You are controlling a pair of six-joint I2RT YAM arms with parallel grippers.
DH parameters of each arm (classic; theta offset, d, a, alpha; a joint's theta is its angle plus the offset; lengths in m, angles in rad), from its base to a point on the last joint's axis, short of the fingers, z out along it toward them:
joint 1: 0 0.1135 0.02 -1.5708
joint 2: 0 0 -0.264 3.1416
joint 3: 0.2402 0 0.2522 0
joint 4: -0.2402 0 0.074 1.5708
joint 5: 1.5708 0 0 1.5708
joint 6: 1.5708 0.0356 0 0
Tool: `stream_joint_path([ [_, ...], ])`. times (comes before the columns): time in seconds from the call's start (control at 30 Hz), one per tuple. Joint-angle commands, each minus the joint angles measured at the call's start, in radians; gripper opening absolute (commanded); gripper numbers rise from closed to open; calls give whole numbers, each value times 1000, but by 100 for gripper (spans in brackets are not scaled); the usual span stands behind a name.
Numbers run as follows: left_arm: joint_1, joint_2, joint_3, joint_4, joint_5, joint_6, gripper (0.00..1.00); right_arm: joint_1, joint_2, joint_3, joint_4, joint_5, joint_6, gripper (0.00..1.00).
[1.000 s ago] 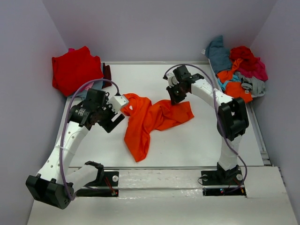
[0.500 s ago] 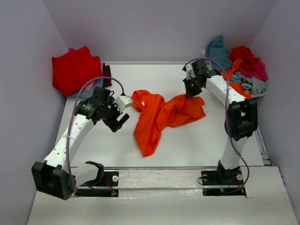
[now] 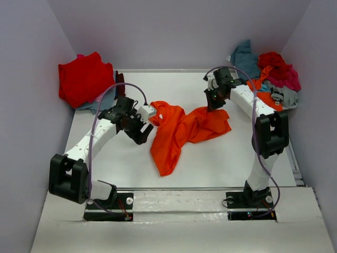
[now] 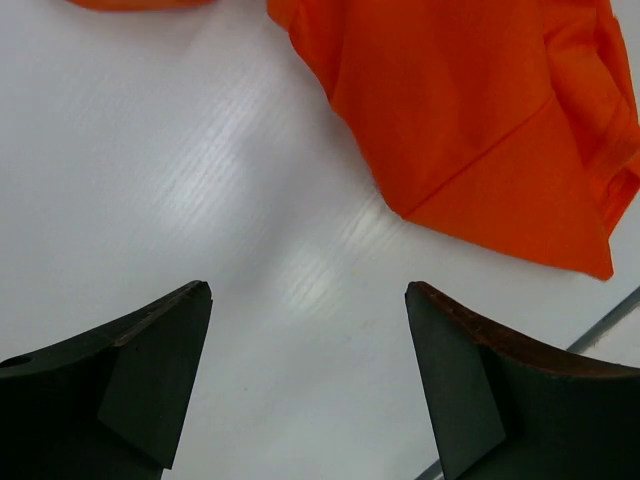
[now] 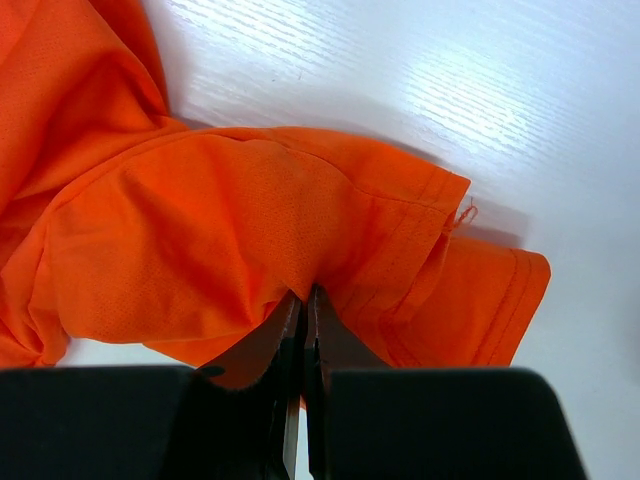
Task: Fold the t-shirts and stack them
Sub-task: Flatten the tshirt out
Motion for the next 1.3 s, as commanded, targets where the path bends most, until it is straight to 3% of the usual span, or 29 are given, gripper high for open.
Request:
stream_joint_path([
  [0.0, -3, 44, 75, 192, 22, -126, 90, 4, -21, 28, -5, 32, 7, 7],
  [0.37, -34, 182, 52, 330, -1, -186, 89, 4, -7, 13, 2, 74, 0, 7],
  [0.57, -121, 225, 11, 325, 28, -121, 88, 4, -13, -4, 7, 84, -2, 7],
  [0.73, -121, 259, -1, 356, 53, -121, 88, 4, -13, -7, 13, 90, -3, 7],
  [0.9, -130, 304, 22, 295, 142, -88, 87, 4, -13, -9, 13, 94, -3, 7],
  [1.07, -150, 270, -28, 259, 128, -16, 87, 4, -16, -15, 16, 94, -6, 7],
  [1.27, -150, 287, 31, 137, 200, 61, 87, 4, -10, -4, 13, 100, -8, 7],
])
